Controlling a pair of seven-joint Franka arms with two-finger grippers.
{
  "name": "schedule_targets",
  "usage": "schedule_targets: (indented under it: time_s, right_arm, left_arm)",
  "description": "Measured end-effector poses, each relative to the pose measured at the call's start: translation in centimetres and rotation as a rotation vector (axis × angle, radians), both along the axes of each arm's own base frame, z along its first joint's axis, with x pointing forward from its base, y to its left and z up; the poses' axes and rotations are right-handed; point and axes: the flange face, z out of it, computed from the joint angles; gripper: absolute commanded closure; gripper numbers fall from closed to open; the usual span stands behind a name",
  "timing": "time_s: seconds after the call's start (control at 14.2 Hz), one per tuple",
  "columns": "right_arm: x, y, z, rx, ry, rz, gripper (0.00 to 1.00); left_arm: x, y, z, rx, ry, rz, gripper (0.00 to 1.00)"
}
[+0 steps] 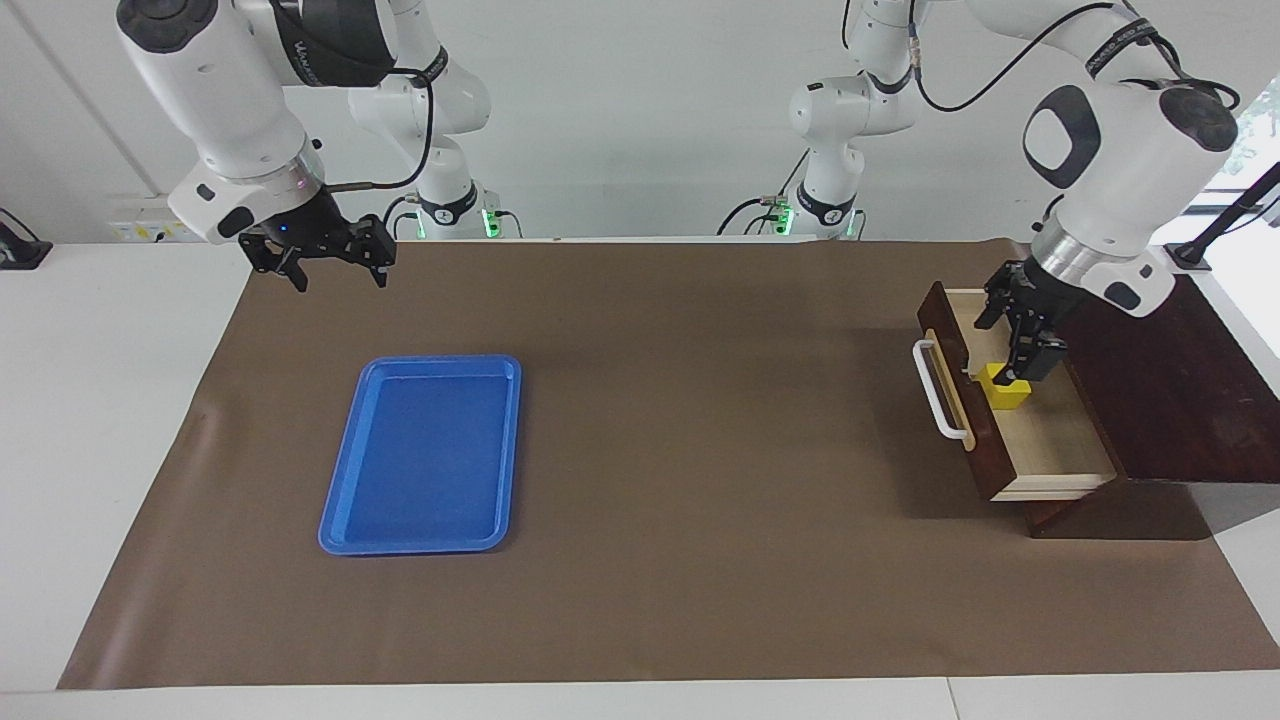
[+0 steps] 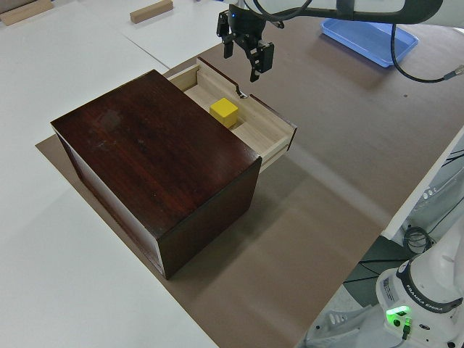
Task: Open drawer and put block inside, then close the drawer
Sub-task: 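Push the drawer shut with the left gripper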
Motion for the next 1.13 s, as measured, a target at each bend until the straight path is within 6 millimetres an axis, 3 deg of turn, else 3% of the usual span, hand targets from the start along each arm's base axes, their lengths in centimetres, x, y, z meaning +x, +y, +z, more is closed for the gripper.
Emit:
schedule_targets:
  time_s: [0.14, 0.28, 0.49, 0.92, 1.13]
  right_arm:
    - [0.0, 0.3, 0.0, 0.0, 0.0, 0.005, 0.0]
    - [-0.1, 0.3, 0.0, 0.0, 0.0, 0.005, 0.0]
    - [-0.1, 0.2, 0.0, 0.0, 0.001, 0.005, 0.0]
    - [-0.1, -0.1, 0.0, -0.001, 0.001, -0.002, 0.0]
    - [-0.1, -0.1, 0.0, -0.001, 0.0, -0.002, 0.0]
  left_arm:
    - [-0.7, -2.2, -2.6, 0.015, 0.041, -0.014, 0.0]
    - [-1.1, -1.8, -5.2, 0.056, 0.048, -0.023, 0.0]
    - [-1.1, -0.1, -7.3, 0.076, 0.023, -0.004, 0.0]
    - [-0.8, 3.4, -7.5, 0.118, 0.005, 0.035, 0.0]
    - [-0.6, 8.1, -7.2, 0.162, -0.019, 0.077, 0.0]
